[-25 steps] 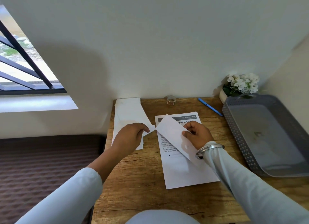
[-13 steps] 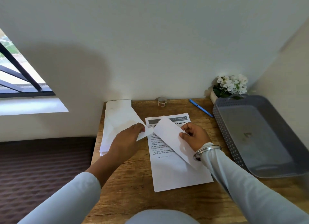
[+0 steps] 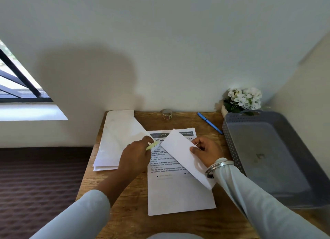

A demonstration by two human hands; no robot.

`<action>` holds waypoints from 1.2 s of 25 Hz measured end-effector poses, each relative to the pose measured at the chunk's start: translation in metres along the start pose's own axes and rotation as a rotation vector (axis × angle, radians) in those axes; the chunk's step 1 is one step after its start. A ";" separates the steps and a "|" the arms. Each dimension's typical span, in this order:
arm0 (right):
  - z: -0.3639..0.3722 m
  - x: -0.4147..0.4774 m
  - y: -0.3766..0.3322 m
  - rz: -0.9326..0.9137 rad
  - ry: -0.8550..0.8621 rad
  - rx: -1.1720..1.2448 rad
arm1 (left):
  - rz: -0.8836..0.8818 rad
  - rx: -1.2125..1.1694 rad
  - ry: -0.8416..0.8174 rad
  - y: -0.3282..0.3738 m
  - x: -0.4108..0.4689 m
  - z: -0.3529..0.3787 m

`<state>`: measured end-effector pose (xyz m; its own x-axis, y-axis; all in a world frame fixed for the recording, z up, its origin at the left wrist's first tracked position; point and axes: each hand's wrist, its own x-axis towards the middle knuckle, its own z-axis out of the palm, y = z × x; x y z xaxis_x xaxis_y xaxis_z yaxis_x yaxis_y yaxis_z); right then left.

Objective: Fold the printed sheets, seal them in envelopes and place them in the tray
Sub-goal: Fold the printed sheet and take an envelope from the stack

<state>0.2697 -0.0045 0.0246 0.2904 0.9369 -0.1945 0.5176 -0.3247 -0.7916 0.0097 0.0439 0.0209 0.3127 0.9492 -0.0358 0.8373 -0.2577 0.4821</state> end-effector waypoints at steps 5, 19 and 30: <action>0.004 0.001 0.009 0.027 -0.010 0.015 | -0.100 0.009 -0.017 0.016 0.008 0.021; 0.007 0.009 0.002 0.105 0.062 0.046 | -0.118 -0.083 0.037 0.038 0.024 0.031; 0.014 0.010 -0.014 0.097 -0.112 -0.006 | -0.125 -0.121 0.064 0.040 0.025 0.028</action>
<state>0.2539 0.0109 0.0262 0.2476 0.9094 -0.3342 0.4960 -0.4153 -0.7626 0.0635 0.0521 0.0151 0.1773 0.9830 -0.0477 0.8066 -0.1174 0.5793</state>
